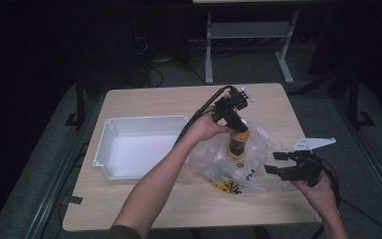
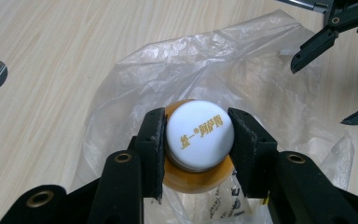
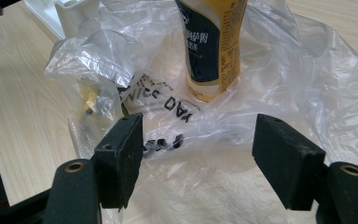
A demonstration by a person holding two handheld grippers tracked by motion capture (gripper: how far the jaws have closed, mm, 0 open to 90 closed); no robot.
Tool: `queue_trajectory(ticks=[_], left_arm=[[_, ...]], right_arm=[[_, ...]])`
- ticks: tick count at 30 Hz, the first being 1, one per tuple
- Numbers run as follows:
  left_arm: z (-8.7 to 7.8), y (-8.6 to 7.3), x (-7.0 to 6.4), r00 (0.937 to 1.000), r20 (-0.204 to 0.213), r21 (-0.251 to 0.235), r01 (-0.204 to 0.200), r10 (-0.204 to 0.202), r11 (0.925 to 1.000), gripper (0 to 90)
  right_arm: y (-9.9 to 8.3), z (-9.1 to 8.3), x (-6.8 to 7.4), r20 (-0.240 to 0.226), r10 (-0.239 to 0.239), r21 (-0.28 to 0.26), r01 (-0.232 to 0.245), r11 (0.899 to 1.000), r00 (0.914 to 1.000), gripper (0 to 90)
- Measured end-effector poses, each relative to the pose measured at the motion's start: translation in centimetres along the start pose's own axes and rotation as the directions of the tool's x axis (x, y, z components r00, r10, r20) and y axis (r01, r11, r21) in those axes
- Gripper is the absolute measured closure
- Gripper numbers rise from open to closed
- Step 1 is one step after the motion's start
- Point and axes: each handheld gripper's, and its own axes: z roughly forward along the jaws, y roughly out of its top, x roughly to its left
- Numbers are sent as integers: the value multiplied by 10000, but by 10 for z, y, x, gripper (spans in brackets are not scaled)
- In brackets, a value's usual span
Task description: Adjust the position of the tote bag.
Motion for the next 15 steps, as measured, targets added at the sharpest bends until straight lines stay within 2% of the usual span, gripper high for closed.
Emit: queue_trajectory(ticks=[15], left_arm=[[0, 2, -3, 9998, -173, 83, 129, -128, 9999, 592]], right_arm=[[-1, -4, -3, 84, 96, -317, -93, 9995, 9999, 323]])
